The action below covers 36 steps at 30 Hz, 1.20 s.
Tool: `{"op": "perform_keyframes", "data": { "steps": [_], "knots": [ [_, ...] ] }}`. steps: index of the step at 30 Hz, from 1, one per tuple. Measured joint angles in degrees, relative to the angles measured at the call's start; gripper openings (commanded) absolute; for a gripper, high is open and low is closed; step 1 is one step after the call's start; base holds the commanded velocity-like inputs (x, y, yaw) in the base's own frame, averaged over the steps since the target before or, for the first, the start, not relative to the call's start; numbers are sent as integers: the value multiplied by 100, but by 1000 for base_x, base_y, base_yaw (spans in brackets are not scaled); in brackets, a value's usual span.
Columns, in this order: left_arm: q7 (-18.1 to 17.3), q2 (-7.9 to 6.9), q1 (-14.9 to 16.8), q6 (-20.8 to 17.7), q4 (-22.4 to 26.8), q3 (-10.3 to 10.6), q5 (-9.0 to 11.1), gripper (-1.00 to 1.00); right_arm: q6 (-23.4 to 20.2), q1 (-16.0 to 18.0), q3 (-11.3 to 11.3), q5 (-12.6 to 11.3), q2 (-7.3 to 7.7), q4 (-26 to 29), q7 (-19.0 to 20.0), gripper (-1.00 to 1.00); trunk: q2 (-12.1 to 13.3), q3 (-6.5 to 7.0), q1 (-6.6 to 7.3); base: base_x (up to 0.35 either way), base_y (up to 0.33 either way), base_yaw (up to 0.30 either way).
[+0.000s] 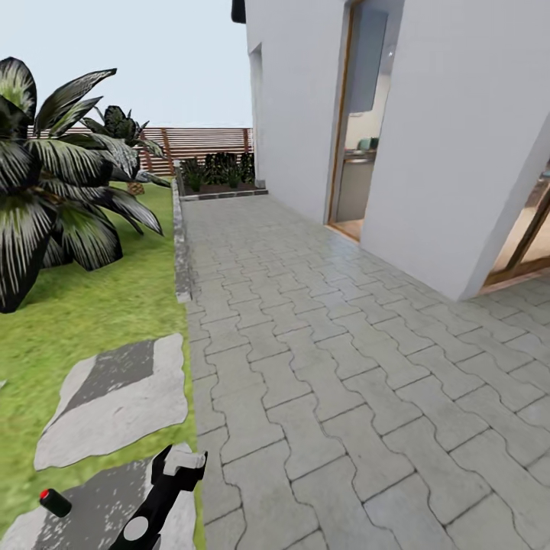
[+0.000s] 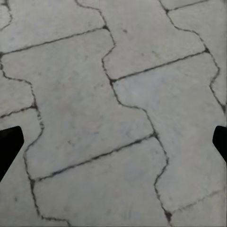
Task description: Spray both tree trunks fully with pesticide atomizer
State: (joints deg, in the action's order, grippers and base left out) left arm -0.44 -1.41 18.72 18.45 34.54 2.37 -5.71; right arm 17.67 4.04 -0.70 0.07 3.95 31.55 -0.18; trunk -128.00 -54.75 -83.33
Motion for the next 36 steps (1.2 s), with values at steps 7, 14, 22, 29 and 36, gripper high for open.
{"op": "perform_keyframes", "data": {
  "steps": [7,14,22,29,36],
  "knots": [
    [8,0,0,-8,-6,0,0,100,0,0,0,2,0,0,0,100,0,0,0,208,-242,277],
    [9,-1,0,-6,-9,0,0,100,0,0,0,2,0,0,0,100,0,0,0,208,-241,277],
    [9,0,0,-6,-9,0,0,100,0,0,0,2,0,0,0,100,0,0,0,208,-241,277],
    [9,-4,0,-6,-10,0,0,100,0,0,4,2,0,0,0,100,0,0,0,208,-241,277],
    [9,-9,0,-1,-11,0,0,100,0,0,6,2,0,0,0,100,0,0,0,213,-237,277]
  ]
}}
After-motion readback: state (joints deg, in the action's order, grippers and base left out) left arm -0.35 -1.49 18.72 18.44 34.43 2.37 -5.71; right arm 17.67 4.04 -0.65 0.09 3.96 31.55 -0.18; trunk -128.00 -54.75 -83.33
